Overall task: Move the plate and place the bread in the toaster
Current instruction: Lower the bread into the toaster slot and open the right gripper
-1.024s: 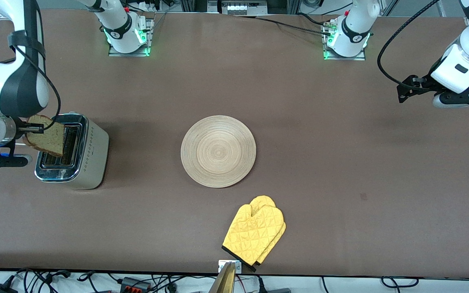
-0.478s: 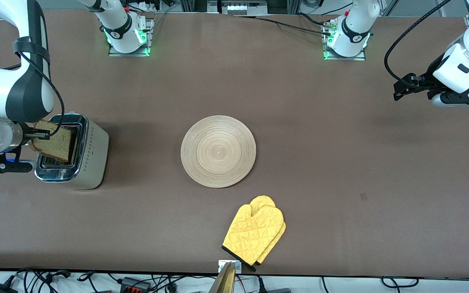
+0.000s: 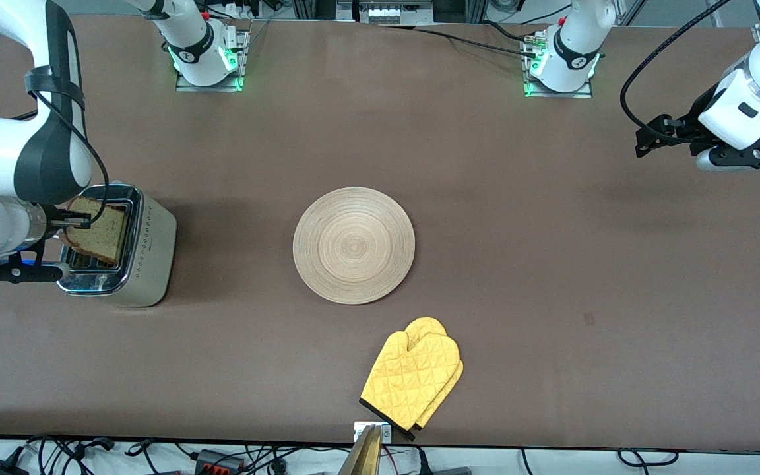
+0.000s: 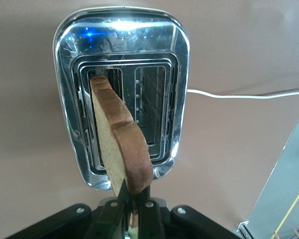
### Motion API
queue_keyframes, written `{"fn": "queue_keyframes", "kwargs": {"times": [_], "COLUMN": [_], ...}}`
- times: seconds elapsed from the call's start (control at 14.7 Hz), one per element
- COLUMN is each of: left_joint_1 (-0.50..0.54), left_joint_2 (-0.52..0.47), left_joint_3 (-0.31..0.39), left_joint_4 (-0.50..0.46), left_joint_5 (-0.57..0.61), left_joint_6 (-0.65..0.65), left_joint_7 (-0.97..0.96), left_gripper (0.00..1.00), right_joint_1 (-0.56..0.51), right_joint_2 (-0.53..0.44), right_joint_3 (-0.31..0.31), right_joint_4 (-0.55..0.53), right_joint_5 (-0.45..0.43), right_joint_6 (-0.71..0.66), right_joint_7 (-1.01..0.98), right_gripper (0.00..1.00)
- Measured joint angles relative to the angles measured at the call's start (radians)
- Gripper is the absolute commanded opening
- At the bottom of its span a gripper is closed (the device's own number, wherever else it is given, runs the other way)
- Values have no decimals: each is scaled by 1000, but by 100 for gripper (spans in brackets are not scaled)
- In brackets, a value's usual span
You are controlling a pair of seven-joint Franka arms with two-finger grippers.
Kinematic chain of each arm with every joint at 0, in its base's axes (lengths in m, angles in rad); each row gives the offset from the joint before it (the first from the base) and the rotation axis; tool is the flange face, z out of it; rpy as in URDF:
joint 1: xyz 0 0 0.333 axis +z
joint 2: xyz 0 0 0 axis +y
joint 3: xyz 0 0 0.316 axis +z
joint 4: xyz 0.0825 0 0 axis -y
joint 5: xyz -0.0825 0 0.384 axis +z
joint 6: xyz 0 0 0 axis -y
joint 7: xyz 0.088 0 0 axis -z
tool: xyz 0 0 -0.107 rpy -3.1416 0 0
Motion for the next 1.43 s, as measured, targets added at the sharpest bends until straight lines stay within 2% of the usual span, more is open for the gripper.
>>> {"fn": "queue_keyframes", "kwargs": {"times": [0.34, 1.3, 1.37, 1.43], "left_joint_1": [0, 0, 0, 0], "left_joint_2": [1, 6, 6, 6], "left_joint_3": [0, 0, 0, 0], "left_joint_4": [3, 5, 5, 5], "left_joint_5": [-1, -1, -1, -1], "left_joint_6": [-5, -10, -11, -11], "left_joint_7": [0, 0, 0, 0], "left_gripper": [100, 100, 100, 100], "right_joint_1": [2, 0, 0, 0], "right_joint_2": [1, 60, 64, 66], "right_joint_3": [1, 2, 2, 2], "right_joint_4": [-4, -22, -24, -26], "right_joint_5": [0, 16, 25, 32], "right_joint_6": [-17, 53, 54, 55], "right_joint_7": [3, 3, 3, 3], "right_gripper": [0, 0, 9, 45]}}
